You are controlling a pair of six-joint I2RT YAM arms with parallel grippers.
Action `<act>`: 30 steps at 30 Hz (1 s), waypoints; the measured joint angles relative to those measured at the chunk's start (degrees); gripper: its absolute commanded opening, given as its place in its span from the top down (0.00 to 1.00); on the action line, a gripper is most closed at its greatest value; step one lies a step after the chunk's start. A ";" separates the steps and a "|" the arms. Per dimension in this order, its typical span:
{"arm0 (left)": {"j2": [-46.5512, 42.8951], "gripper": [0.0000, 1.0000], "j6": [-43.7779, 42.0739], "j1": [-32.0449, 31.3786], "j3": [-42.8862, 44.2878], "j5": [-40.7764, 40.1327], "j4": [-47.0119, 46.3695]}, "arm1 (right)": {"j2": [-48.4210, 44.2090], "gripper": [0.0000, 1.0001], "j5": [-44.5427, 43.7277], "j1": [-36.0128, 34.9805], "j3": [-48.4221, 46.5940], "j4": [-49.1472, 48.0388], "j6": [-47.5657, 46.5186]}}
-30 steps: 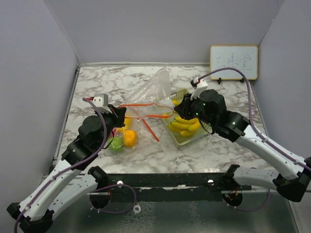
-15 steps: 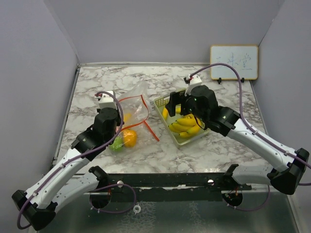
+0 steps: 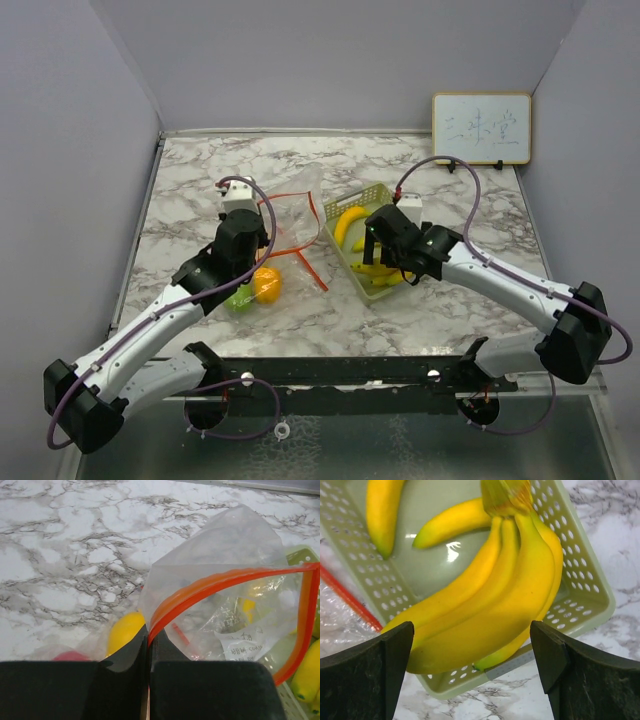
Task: Place the food in the zip-top bag and seal the zipper
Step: Pick up the fake fruit from the bin.
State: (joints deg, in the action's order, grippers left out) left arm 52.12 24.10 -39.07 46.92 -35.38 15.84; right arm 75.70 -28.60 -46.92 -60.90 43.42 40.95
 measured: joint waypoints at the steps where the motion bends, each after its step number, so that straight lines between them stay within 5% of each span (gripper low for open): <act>1: 0.61 1.00 -0.07 0.00 -0.02 0.42 -0.85 | 0.61 0.00 -0.76 0.00 0.00 1.42 2.80; 13: 1.25 1.00 -1.18 0.00 -3.72 4.55 -7.58 | 9.70 0.01 -5.11 0.04 -0.09 10.82 19.89; 16: 0.72 1.00 -1.42 0.00 -4.00 4.76 -7.93 | 9.79 0.16 -6.32 0.04 -0.07 11.37 21.51; 20: -0.07 1.00 -1.57 0.00 -4.61 4.98 -8.48 | 9.75 0.87 -7.98 0.04 1.70 10.99 23.17; 21: -0.07 1.00 -1.60 0.00 -4.61 5.01 -8.48 | 9.73 0.96 -8.87 0.04 2.12 10.93 23.45; 30: -0.02 1.00 -1.73 0.00 -4.59 5.14 -8.26 | 3.06 0.98 -10.05 0.11 1.99 12.17 18.78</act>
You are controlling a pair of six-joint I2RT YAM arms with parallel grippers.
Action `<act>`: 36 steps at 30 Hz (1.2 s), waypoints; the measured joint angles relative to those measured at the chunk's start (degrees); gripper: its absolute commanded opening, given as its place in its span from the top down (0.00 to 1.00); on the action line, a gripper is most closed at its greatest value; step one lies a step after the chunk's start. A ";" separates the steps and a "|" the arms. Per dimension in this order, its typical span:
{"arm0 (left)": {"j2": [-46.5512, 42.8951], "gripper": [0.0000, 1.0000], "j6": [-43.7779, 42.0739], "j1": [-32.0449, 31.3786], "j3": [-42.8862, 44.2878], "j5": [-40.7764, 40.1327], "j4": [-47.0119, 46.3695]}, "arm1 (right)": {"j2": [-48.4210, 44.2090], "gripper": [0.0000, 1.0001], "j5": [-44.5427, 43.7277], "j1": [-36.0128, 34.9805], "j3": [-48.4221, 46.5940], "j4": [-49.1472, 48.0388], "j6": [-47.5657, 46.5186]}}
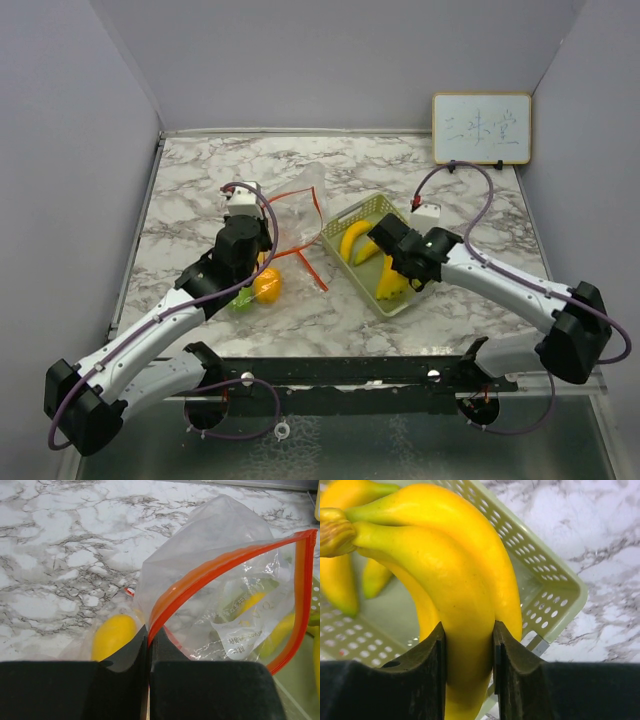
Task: Place the food in the zip-top bag and seal the zipper
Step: Pick up the fake fruit from the bin, then place the fake fruit in the zipper food storage bag.
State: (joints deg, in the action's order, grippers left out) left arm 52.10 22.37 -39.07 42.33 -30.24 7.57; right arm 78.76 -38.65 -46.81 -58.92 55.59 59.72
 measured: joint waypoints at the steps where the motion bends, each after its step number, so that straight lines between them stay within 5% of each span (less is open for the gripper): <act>1: 0.11 1.00 0.00 0.00 0.13 0.00 0.35 | -1.53 0.98 0.17 0.00 -0.35 -0.02 -1.84; 10: 3.13 1.00 -0.02 0.00 3.89 1.44 1.90 | -20.94 0.98 15.02 0.00 -4.48 -11.15 -22.49; 16: 4.68 1.00 0.31 0.00 5.03 3.80 2.01 | -24.55 0.98 29.86 -0.09 -0.92 -25.90 -28.46; 26: 4.50 1.00 1.29 0.00 4.79 5.75 1.49 | -20.22 0.98 43.74 -0.11 6.38 -47.67 -21.38; 36: -0.09 1.00 1.46 0.00 2.91 7.76 -1.86 | -15.32 0.98 43.85 -0.11 9.55 -53.00 -13.99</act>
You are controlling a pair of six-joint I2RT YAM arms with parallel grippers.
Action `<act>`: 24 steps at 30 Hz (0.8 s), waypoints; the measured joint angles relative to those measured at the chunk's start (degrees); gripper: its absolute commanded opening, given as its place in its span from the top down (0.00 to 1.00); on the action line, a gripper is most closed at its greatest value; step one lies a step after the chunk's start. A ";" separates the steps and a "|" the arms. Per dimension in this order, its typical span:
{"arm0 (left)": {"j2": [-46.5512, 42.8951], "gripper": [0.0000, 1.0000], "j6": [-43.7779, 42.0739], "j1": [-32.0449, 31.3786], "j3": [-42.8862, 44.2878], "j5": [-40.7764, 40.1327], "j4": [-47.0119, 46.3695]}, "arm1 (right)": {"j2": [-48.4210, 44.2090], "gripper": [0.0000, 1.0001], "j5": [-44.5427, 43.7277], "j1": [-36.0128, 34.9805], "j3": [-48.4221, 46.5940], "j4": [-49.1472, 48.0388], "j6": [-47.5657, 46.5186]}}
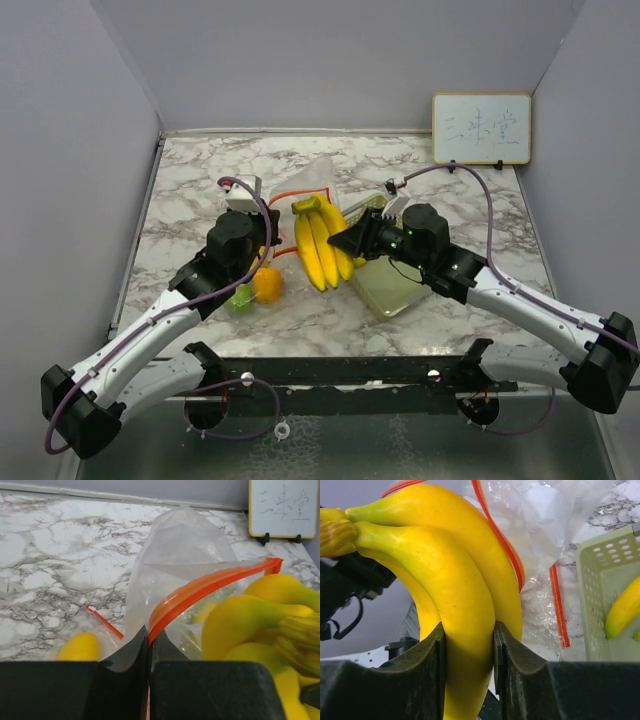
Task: Place the food in the zip-top bag and seal the zipper
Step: Place the fake fruit in the zipper food storage bag.
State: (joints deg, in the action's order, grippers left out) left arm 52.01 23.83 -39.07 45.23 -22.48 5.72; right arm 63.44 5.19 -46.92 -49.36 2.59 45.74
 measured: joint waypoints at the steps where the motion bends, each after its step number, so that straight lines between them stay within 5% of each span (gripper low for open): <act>1: -0.72 1.00 0.00 0.00 -0.17 0.35 -0.44 | 0.57 0.98 -0.24 0.00 0.07 0.09 0.24; 24: -4.09 1.00 -9.16 -0.07 -2.62 7.34 -6.73 | 22.12 0.98 -6.36 0.00 -20.17 19.52 -3.85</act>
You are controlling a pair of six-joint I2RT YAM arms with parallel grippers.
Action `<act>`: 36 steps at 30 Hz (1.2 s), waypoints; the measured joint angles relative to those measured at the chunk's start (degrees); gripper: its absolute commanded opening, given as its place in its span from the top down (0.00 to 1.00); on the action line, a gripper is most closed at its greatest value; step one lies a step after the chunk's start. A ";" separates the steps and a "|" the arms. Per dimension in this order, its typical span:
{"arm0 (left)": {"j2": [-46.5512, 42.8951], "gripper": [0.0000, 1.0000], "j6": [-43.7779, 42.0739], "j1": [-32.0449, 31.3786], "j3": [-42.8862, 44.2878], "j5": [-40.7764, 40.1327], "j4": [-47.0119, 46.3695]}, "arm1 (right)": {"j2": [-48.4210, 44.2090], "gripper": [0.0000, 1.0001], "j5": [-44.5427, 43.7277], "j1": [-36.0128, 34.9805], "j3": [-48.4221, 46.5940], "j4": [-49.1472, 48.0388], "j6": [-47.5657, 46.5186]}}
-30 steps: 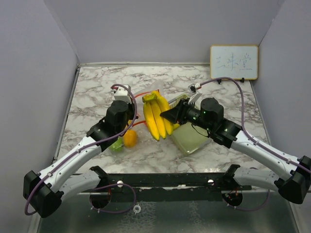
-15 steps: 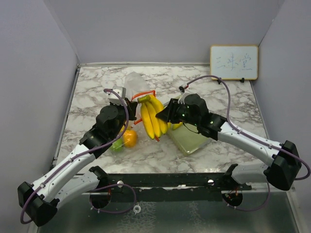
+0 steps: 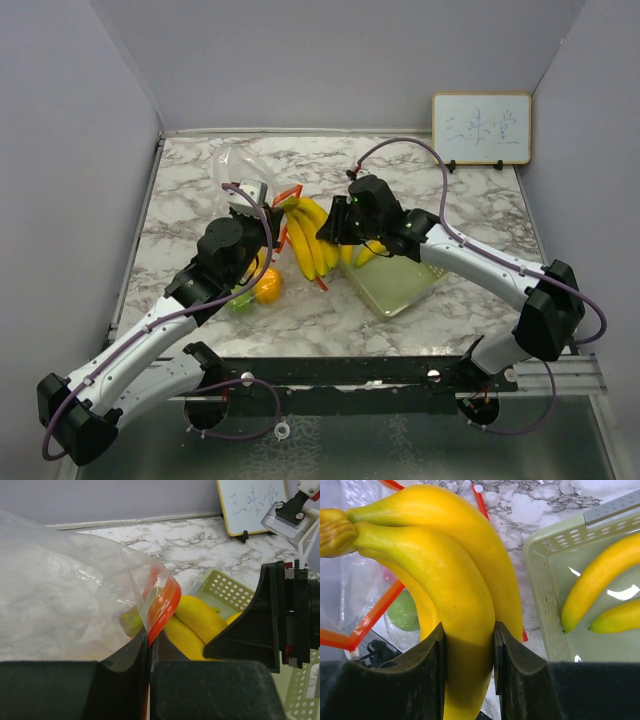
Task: Place the food in the zip-top bag and seal the zipper
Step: Place the fake fruit in the zipper food storage bag.
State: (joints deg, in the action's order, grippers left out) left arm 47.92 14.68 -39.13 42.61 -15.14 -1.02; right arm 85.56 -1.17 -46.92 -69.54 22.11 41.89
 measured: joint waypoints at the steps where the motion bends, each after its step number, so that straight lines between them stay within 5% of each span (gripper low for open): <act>1: 0.09 1.00 -0.28 -0.02 0.02 0.02 0.00 | 0.61 0.98 -0.02 0.00 -0.48 0.68 -0.22; 21: 7.54 1.00 -7.72 -7.65 0.85 4.00 2.75 | 8.15 0.98 6.38 0.28 -12.15 2.38 -3.91; 36: -4.59 1.00 -6.21 -9.40 -0.44 5.27 7.85 | -3.82 0.98 17.75 0.72 8.44 -29.44 -4.09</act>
State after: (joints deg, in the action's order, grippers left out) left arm 43.33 8.47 -48.53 42.17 -9.87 6.83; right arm 81.73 16.58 -46.19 -61.10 -7.33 37.80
